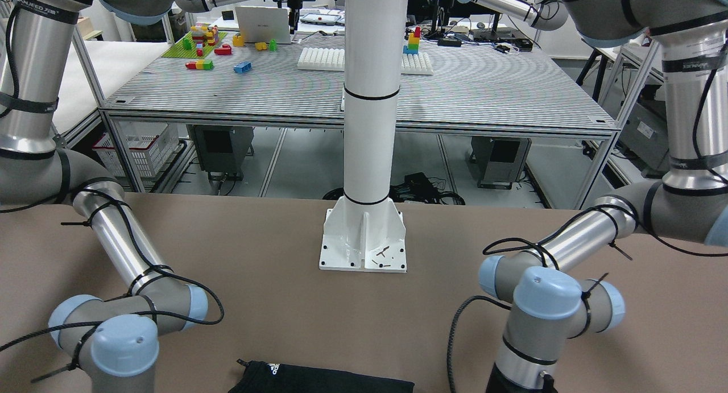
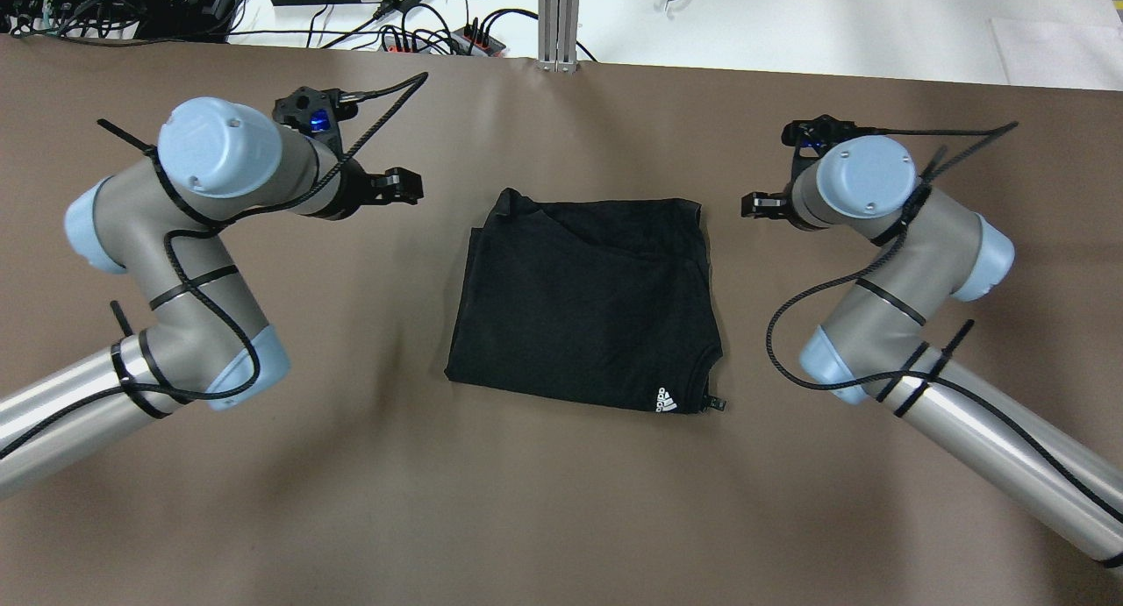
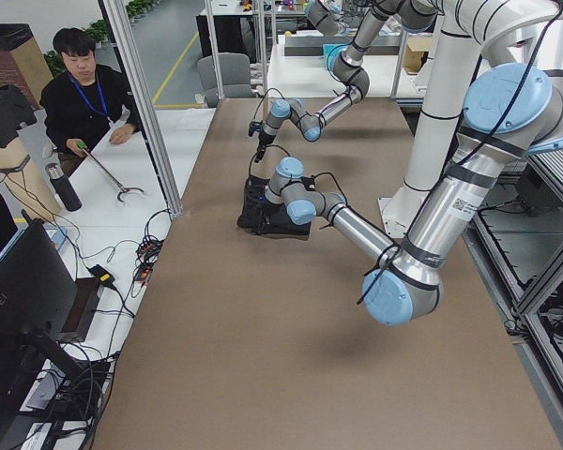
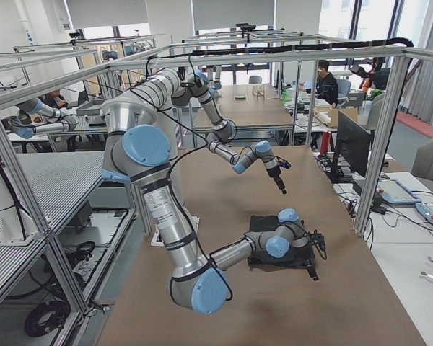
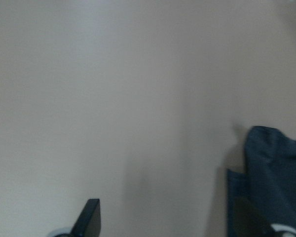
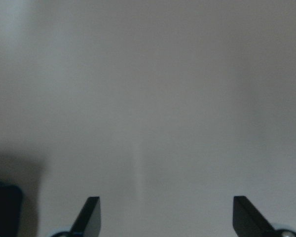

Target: Fold clothes

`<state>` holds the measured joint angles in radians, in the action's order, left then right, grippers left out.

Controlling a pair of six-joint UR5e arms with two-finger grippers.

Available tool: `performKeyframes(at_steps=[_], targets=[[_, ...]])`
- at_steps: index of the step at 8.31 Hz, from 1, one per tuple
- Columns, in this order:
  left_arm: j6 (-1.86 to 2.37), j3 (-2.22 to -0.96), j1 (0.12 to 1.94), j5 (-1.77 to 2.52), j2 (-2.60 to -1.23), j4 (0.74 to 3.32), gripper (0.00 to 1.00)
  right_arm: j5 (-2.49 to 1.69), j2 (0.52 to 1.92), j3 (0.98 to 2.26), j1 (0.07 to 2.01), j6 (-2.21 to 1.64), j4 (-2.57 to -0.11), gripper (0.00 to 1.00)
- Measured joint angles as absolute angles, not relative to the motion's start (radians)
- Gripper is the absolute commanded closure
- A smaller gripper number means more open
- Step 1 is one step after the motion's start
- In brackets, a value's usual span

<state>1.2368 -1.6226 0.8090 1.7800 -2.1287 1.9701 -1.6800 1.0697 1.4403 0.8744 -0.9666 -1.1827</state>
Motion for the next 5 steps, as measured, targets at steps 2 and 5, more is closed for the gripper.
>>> performKeyframes(at_steps=[2,5], targets=[[1.034,-1.688,0.902,1.783,-1.964,1.969,0.05,-1.683,1.240,1.574,0.958,-0.749,-1.212,0.06],[0.617,-1.712,1.133,1.782,-1.768,1.967,0.05,-1.684,1.458,1.712,1.142,-0.416,-1.235,0.06]])
